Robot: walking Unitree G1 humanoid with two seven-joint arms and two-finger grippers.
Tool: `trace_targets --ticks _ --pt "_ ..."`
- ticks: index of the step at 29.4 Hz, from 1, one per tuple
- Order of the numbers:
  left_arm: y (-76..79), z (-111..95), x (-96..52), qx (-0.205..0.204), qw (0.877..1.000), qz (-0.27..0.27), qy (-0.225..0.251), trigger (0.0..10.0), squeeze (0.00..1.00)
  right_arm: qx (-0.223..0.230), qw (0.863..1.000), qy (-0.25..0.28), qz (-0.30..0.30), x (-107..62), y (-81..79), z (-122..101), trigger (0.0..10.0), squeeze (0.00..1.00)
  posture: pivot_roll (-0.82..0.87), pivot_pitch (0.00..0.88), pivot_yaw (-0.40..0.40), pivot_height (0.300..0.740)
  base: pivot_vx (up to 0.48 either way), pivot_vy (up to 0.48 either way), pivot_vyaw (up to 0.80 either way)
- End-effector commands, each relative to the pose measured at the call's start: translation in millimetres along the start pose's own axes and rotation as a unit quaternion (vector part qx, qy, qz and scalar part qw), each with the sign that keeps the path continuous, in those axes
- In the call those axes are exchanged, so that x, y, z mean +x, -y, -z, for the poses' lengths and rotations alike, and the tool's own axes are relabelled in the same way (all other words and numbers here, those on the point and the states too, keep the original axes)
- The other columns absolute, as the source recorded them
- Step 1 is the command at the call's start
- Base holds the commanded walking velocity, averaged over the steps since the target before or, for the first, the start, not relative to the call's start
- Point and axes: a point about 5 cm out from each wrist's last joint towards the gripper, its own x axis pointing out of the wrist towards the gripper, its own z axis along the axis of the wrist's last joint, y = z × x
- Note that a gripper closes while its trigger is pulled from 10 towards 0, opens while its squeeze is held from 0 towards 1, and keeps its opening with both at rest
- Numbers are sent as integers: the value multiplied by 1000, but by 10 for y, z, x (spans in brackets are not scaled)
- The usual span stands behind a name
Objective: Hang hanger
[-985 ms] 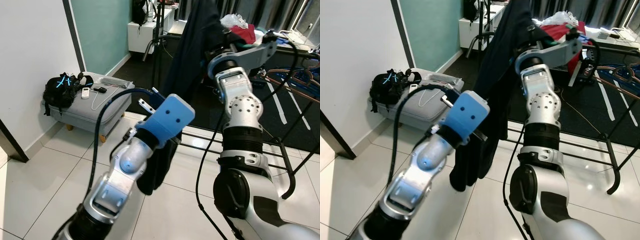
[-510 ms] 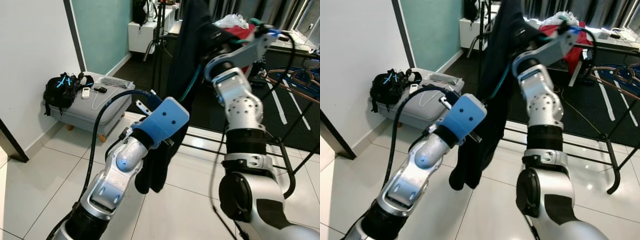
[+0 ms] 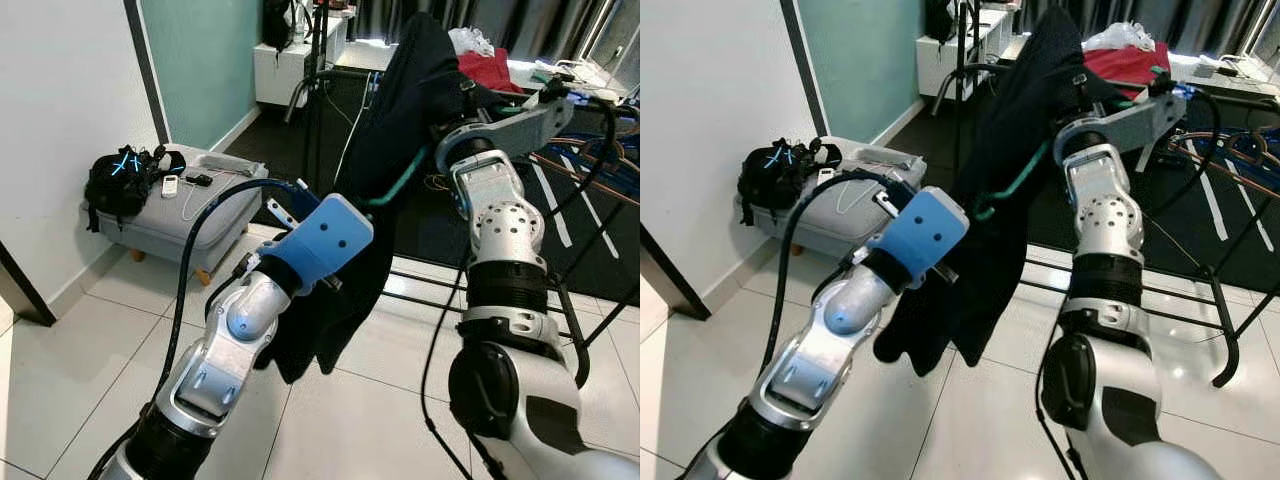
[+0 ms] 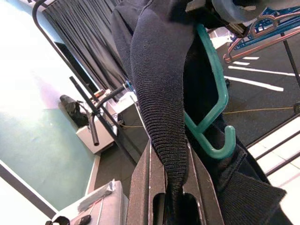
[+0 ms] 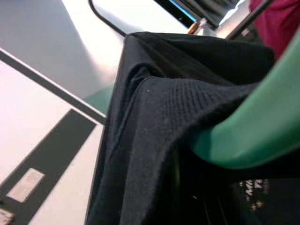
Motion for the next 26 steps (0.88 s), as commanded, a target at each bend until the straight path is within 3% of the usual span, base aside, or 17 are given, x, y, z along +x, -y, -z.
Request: trace_targets --ticks 1,4,6,7,8,11,14,18,26 --pt "151 -91 -2 -19 999 22 15 10000 0 -56 995 77 4 1 -87 -220 10000 0 0 9 -73 740 0 0 0" --pt "196 -134 8 -28 999 26 22 10000 0 -78 994 82 6 -4 -94 -201 10000 0 0 9 -73 740 0 0 0" --pt "314 -254 63 -47 997 40 42 10000 0 -137 987 82 10 -13 -110 -123 10000 0 7 8 -74 740 0 0 0" --pt "314 -254 63 -47 997 40 42 10000 0 -137 987 82 10 -13 -110 -123 10000 0 7 8 -74 740 0 0 0" --pt "363 -313 99 -57 996 45 52 10000 0 -177 981 80 14 -15 -114 -68 10000 0 6 7 -74 740 0 0 0" --pt "415 -391 148 -70 994 52 66 10000 0 -217 973 80 8 -27 -140 3 10000 0 8 7 -75 740 0 0 0" --pt "486 -574 253 -136 984 62 95 10000 0 -276 958 76 -14 -64 -220 169 10000 0 3 5 -70 740 0 0 0" --pt "478 -608 268 -187 976 62 95 10000 0 -277 958 67 -17 -71 -218 229 10000 0 0 6 -68 740 0 0 0" --pt "471 -607 265 -206 973 59 91 10000 0 -276 959 57 -12 -75 -191 277 10000 0 -1 6 -70 740 0 0 0"
